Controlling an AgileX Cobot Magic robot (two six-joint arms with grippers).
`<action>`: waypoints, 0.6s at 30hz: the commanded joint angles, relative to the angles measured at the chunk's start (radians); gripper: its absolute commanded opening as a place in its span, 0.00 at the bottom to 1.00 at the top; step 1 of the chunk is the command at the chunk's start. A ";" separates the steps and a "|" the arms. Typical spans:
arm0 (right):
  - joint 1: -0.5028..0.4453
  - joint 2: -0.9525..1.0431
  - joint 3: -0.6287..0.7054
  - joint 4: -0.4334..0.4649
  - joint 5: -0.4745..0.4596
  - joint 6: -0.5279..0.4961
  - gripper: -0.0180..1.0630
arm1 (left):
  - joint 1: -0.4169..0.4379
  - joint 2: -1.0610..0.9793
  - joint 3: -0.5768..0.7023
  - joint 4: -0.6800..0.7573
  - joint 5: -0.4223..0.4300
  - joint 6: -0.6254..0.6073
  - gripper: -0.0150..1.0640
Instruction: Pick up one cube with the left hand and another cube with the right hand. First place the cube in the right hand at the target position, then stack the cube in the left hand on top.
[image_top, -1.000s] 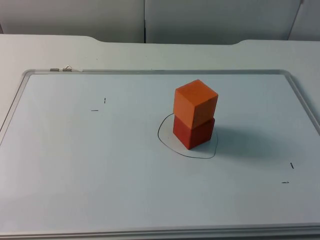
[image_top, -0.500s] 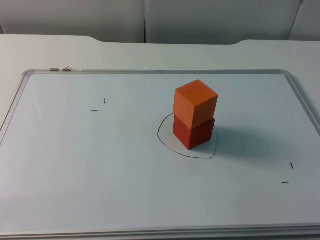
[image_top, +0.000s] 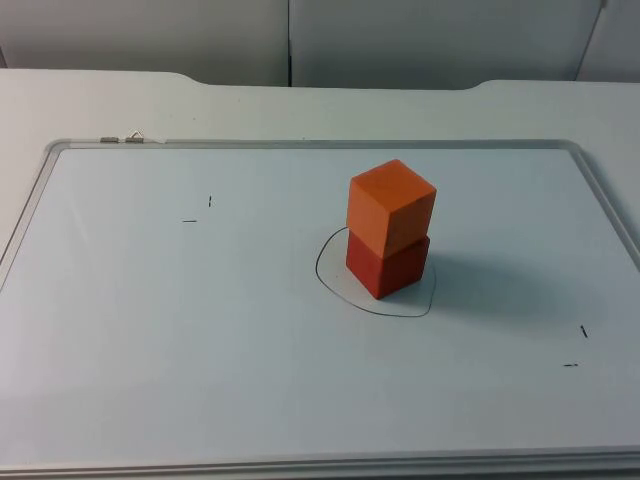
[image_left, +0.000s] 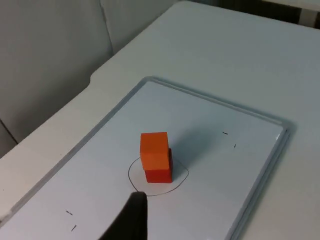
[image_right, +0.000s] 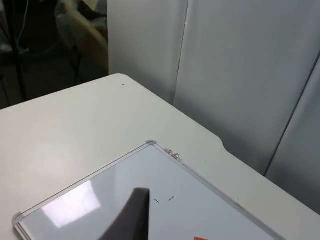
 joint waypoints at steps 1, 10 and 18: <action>0.004 -0.004 0.002 0.005 0.003 -0.016 0.92 | -0.008 -0.091 0.043 0.024 -0.011 -0.088 0.99; 0.004 -0.004 0.002 0.006 0.003 -0.028 0.92 | -0.008 -0.340 0.159 0.086 0.035 -0.238 0.99; 0.004 -0.004 0.002 0.006 0.011 -0.040 0.92 | -0.008 -0.550 0.392 0.154 0.041 -0.264 0.99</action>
